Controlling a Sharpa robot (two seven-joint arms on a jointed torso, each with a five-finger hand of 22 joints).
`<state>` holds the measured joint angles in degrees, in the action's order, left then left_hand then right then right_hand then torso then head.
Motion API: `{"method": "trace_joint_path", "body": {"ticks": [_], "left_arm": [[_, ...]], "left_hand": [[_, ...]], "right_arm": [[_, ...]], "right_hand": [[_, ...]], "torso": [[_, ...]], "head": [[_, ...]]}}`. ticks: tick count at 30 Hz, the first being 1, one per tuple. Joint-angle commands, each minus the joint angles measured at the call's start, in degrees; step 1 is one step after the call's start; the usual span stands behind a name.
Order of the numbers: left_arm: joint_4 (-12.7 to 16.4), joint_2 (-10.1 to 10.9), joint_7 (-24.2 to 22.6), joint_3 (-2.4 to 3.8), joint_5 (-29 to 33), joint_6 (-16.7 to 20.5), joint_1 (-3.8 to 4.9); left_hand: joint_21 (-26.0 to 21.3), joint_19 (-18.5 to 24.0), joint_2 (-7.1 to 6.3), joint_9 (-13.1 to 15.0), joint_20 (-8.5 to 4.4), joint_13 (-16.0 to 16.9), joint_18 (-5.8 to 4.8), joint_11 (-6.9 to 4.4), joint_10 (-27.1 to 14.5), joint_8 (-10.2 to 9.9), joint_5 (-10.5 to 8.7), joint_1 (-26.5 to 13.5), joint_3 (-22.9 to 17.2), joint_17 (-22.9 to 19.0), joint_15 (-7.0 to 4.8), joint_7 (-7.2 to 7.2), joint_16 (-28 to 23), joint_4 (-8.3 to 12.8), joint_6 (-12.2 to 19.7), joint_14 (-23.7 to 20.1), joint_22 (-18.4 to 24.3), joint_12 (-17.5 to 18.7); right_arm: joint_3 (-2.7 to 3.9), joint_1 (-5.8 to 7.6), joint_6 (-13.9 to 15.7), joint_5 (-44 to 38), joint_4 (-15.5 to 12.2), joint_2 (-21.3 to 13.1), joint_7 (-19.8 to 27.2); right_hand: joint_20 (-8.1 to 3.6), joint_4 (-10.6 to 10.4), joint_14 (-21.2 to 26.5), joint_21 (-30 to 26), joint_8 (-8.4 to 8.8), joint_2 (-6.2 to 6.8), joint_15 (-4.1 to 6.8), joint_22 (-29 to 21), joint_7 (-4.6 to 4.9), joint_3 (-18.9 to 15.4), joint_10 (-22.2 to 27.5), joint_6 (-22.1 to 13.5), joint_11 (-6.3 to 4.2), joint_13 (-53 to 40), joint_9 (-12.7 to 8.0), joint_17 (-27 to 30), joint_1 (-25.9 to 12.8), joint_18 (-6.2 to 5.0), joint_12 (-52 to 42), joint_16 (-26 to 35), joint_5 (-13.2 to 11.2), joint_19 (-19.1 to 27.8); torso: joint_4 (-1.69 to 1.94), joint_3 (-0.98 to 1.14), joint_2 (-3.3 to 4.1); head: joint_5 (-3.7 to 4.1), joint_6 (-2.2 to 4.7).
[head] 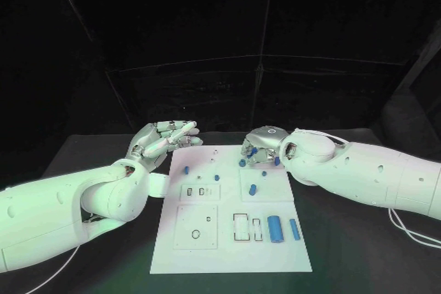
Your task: Assemble the parts on the task board
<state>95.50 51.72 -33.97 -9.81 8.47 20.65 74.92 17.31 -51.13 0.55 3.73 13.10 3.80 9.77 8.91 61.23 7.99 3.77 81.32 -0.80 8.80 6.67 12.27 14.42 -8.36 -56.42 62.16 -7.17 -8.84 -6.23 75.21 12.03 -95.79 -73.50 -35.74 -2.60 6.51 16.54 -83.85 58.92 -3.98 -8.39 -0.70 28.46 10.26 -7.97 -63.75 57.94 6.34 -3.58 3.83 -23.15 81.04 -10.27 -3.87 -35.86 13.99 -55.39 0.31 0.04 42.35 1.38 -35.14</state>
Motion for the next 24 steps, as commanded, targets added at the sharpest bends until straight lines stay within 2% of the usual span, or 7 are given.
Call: {"method": "trace_joint_path", "body": {"ticks": [1,8,15,24], "left_arm": [[0.0,-0.1,0.0,0.04,-0.5,-1.4,0.11],[0.1,-0.1,0.2,0.05,-0.5,-1.6,0.12],[-0.1,-0.1,0.3,0.05,-0.5,-1.7,0.12],[0.0,0.0,0.5,0.05,-0.5,-1.8,0.21]], "left_hand": [[-0.3,-0.4,0.17,-0.1,0.12,0.0,0.75,0.17,0.3,-0.4,-0.17,-0.4,0.0,0.1,-0.03,0.03,-0.3,0.2,-0.4,0.4,0.1,0.2],[-0.4,-0.4,0.18,-0.1,0.13,0.0,0.75,0.19,0.3,-0.4,-0.17,-0.4,0.0,0.1,-0.02,0.05,-0.4,0.2,-0.3,0.4,0.1,0.3],[-0.4,-0.4,0.18,-0.1,0.13,0.0,0.75,0.20,0.3,-0.4,-0.17,-0.4,0.0,0.1,-0.01,0.05,-0.4,0.3,-0.3,0.4,0.1,0.3],[-0.4,-0.4,0.18,-0.1,0.14,0.0,0.75,0.21,0.3,-0.5,-0.16,-0.4,0.0,0.1,0.00,0.06,-0.5,0.3,-0.3,0.4,0.1,0.4]], "right_arm": [[0.06,0.17,-1.1,-1.4,0.4,0.5,-0.4],[0.06,0.18,-1.3,-1.3,1.0,1.1,0.1],[0.06,0.18,-1.4,-1.3,1.3,1.8,0.6],[0.06,0.18,-3.6,-0.9,2.1,2.4,0.7]], "right_hand": [[0.27,0.0,-1.2,1.6,0.18,-0.16,-0.02,2.1,0.05,0.6,0.6,-0.6,-0.03,0.0,0.0,-1.1,-0.5,0.02,0.2,-1.7,0.1,-1.0],[0.38,0.0,-0.7,4.3,0.14,-0.54,-0.09,5.9,0.07,1.1,0.4,-0.5,-0.03,-0.1,0.0,-2.9,-1.1,0.55,0.2,-4.3,0.2,-2.6],[0.45,0.0,-0.7,7.2,0.15,-0.85,-0.12,10.2,0.00,1.8,0.1,-0.4,-0.05,0.0,0.0,-8.2,-1.4,1.19,0.2,-10.0,0.2,-4.7],[0.49,0.1,-0.7,9.5,0.14,-1.01,-0.15,13.8,-0.02,2.7,-0.1,-0.3,-0.11,0.0,0.0,-12.6,-1.4,1.71,0.2,-14.6,0.0,-6.3]], "torso": [[0.08,-0.01,0.36],[0.09,-0.05,0.55],[0.11,-0.03,0.70],[0.05,-0.03,1.01]], "head": [[0.05,0.01],[0.00,-0.27],[-0.15,-0.51],[-0.20,-0.65]]}}
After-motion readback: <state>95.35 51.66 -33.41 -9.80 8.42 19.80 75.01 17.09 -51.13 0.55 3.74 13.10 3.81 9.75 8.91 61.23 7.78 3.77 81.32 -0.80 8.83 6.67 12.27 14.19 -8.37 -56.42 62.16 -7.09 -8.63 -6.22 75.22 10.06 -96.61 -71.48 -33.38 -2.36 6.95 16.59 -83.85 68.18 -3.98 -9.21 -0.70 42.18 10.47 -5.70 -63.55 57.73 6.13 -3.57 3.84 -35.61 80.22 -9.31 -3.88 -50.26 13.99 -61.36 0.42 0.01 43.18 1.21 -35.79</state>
